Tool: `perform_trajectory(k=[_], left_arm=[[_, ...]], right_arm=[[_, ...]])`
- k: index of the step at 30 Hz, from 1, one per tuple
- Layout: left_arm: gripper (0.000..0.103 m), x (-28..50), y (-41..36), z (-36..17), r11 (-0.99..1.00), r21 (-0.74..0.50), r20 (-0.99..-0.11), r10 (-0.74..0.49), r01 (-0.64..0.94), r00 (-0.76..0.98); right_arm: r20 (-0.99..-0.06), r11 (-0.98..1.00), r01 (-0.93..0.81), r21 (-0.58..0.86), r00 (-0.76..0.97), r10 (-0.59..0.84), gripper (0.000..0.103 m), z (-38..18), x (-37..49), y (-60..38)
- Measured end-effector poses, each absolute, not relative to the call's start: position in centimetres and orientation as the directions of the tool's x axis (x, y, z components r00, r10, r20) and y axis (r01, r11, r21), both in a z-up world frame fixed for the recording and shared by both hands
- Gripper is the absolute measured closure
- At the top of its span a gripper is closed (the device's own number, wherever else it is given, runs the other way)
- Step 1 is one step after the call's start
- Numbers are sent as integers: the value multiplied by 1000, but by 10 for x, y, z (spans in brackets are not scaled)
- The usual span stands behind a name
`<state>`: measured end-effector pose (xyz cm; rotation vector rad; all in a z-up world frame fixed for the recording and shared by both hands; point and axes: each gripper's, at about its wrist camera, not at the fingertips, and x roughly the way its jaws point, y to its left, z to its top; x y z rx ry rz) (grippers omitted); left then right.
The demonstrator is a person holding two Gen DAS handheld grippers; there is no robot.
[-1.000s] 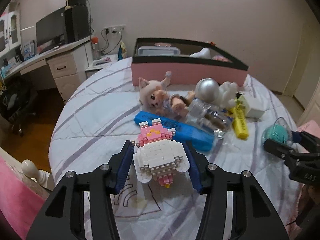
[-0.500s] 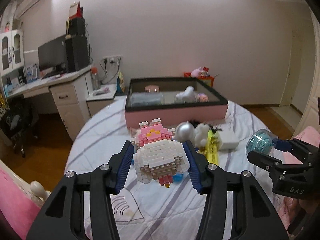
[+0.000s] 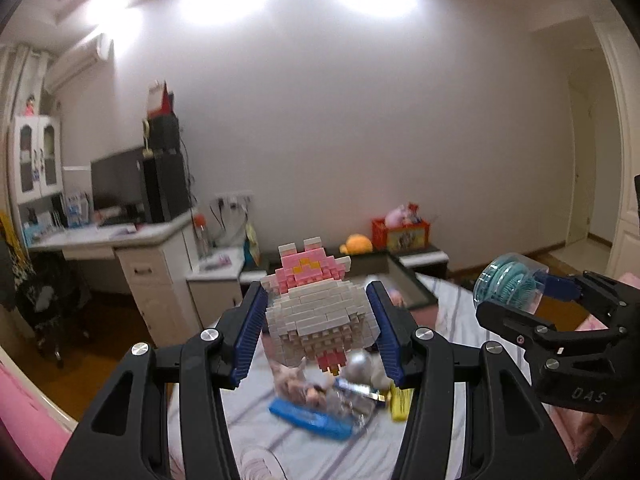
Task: Organize rigid objects
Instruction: 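Carry the block figure and brush case into the pink box and release both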
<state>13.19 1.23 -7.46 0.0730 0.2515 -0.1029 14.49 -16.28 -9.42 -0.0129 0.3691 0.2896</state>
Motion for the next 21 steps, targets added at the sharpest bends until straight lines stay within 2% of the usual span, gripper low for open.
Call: perform_trajectory(k=[5,13,21], left_arm=[[51,128,13,-58,994,73,-185,-64,79,981],[51,136,11,-52,995,80,-169,-51,65,984],[51,164,9,-55,993,101,-189,-35,55,981]], right_arm=[[-307,956,-293,20,908,284,29,-74,143,-156],[-297,952,-305,3,909,292,29,-68,152,-147],[-308,952,-307,1,905,293,29,-71,178,-148]])
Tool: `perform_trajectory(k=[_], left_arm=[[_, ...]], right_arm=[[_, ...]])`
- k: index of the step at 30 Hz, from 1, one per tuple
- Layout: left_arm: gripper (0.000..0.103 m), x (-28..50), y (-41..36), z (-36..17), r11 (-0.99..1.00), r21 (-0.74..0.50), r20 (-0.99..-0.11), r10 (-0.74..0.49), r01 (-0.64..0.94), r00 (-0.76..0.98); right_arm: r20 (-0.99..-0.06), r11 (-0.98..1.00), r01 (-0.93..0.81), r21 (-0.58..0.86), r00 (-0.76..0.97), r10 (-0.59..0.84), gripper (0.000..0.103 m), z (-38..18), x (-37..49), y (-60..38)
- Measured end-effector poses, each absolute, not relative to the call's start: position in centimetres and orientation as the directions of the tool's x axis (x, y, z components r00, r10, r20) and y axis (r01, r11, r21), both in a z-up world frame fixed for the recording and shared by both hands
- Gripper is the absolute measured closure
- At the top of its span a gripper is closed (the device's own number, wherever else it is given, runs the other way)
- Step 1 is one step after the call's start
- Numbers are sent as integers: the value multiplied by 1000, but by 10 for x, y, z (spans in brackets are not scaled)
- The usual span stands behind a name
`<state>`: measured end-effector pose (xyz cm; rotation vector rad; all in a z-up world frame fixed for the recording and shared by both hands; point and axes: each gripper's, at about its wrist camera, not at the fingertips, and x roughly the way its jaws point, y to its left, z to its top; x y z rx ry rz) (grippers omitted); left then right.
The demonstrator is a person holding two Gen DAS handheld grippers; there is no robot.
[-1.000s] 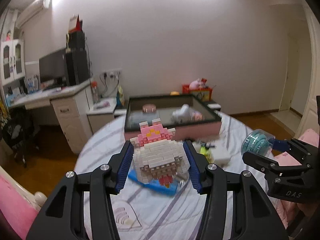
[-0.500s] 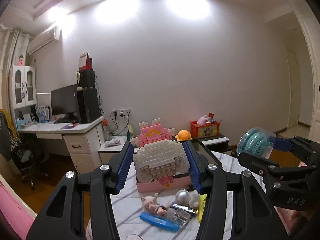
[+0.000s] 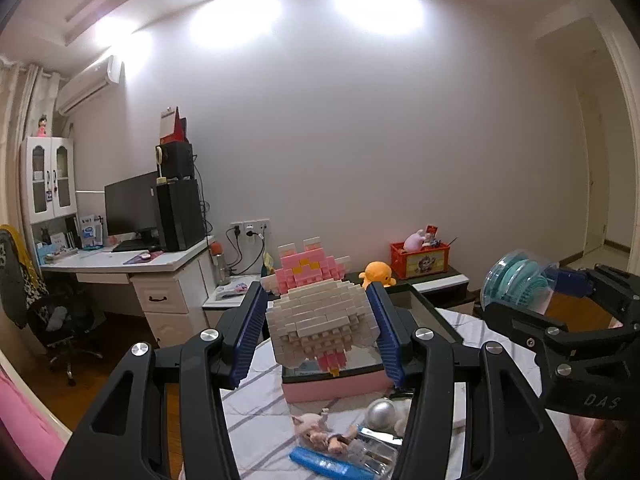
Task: Organize rigid objects
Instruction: 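Carry the block figure and brush case into the pink box and release both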
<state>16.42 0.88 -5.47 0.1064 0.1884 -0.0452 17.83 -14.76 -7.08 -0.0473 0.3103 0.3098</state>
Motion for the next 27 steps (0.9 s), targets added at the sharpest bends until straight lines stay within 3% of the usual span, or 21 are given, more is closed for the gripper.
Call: perform_trajectory(k=[8,17,27], left_arm=[[51,243,10,-73,990,126,-281,-26,64,959],[51,362,13,-132,987,107,-506,-51,121,861],[48,397,6,-180,982,123,-616,-37,143,787]], right_arm=[[-371,955,-298,-1,887,276,29,-87,242,-152],[-526,956,-294,22,809,261,29,-142,337,-154],[-640,942,-336,18,720,269,29,-193,378,-136]])
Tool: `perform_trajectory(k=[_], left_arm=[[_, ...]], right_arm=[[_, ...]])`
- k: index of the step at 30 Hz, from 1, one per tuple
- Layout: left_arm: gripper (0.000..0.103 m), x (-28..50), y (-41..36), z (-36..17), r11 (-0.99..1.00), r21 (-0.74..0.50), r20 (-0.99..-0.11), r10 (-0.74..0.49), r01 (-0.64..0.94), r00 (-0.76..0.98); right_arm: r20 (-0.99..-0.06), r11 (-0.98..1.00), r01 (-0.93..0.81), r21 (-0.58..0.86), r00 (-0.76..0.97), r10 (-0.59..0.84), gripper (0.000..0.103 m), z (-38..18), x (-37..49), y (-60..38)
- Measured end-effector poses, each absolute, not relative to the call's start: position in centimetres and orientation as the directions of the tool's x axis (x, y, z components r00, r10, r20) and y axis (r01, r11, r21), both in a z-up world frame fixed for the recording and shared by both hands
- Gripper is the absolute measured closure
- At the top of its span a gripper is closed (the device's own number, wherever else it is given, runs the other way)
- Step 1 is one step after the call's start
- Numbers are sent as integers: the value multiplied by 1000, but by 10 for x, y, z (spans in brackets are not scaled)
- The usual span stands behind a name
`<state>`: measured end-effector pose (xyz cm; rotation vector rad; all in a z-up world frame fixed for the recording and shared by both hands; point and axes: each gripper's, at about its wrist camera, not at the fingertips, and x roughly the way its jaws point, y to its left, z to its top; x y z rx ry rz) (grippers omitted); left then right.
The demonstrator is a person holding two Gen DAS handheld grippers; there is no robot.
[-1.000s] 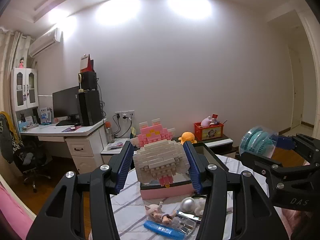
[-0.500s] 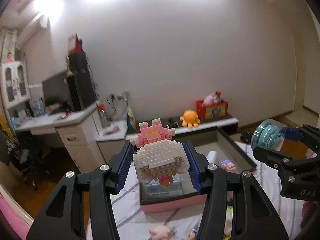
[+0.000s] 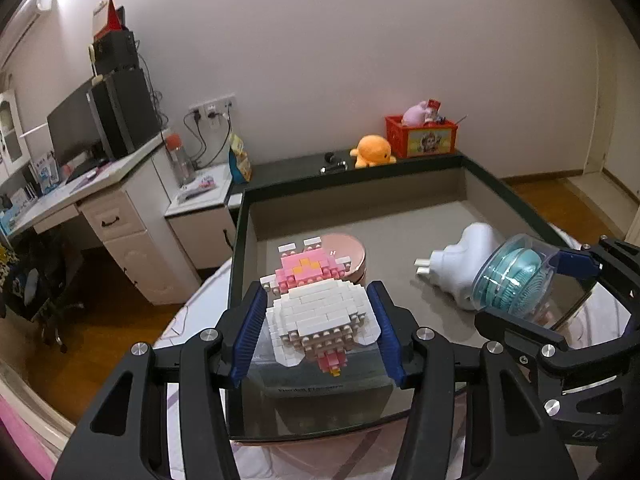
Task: Organize rigid objects
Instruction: 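Carry the block figure and brush case into the pink box and release both, then withdraw both tools from the box back over the bed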
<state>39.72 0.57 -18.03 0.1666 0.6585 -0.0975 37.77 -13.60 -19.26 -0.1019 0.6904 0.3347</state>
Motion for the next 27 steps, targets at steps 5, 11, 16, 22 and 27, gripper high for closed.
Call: perform_trajectory(k=[5,11,16,22,27], left_arm=[[21,403,12,-179,985,127,-602,-17,117,798],[14,387,20,-169,986,130,-597,-4,102,802],[6,343,31,-137,991,103,-534,-19,87,845],[0,261,40,-95,997,41,-404,-45,68,913],[0,189,38,-71,998,12,-297,-49,55,954]], right_arm=[[-643,942,-335,9,720,262,28,-192,379,-135],[-608,948,-317,21,749,264,23,-176,367,-139],[-560,956,-290,36,787,259,22,-148,338,-150],[-433,963,-268,33,865,255,20,-102,267,-164],[-344,969,-245,24,908,238,12,-79,203,-170]])
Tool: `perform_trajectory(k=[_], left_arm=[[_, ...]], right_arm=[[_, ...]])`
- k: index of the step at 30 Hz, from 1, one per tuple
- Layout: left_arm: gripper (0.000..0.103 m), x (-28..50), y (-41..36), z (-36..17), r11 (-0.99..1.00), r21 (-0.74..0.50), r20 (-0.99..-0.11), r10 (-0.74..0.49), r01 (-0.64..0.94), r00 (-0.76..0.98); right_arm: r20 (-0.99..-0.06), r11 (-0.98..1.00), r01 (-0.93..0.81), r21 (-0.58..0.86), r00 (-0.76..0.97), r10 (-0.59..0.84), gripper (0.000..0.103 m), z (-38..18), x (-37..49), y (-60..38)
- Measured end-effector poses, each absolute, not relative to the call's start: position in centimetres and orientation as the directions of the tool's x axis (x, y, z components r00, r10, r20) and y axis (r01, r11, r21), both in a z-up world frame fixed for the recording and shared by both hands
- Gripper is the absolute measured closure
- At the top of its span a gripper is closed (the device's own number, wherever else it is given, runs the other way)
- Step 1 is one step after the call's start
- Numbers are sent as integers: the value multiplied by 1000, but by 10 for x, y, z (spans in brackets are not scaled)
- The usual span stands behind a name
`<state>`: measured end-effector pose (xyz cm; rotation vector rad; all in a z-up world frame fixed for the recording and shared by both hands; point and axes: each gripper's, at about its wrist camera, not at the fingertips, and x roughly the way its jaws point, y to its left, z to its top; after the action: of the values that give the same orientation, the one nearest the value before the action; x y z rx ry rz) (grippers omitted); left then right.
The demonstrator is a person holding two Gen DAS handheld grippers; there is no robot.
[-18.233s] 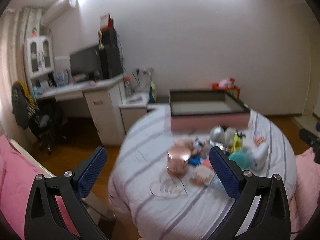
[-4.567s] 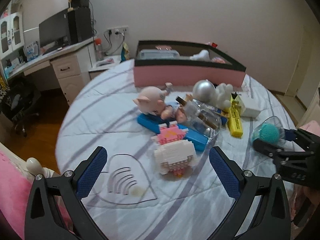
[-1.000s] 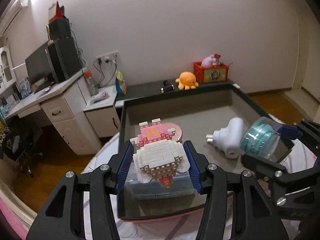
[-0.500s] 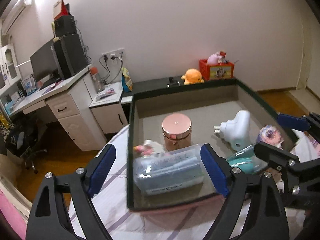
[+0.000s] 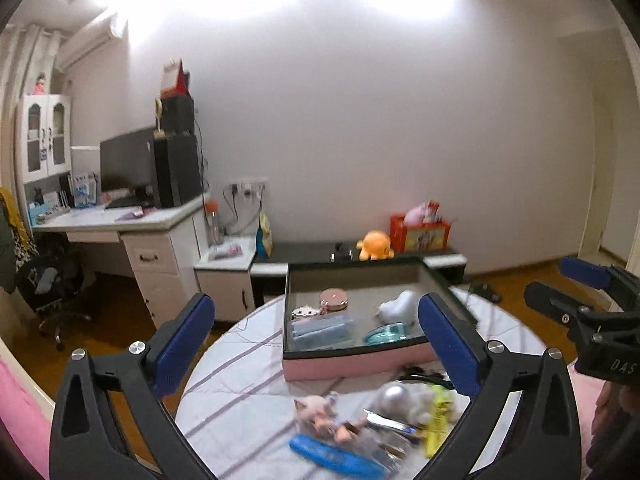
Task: Organize rigid objects
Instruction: 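Withdraw both tools from the box back over the bed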
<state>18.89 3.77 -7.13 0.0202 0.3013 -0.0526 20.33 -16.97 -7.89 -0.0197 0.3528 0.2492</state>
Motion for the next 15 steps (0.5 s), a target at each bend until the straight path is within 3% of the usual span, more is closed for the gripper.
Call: perform_trajectory(k=[1,15], left_arm=[[0,179,36,-68,998,18,-287,-45,53,957],[0,73,12,-47,994,99,-182,-34,53,983]], right_arm=[[-331,971,-237,22,915,230,0,-76,193,-170],[-228,984,-180,15,957,179,0,-55,83,-172]])
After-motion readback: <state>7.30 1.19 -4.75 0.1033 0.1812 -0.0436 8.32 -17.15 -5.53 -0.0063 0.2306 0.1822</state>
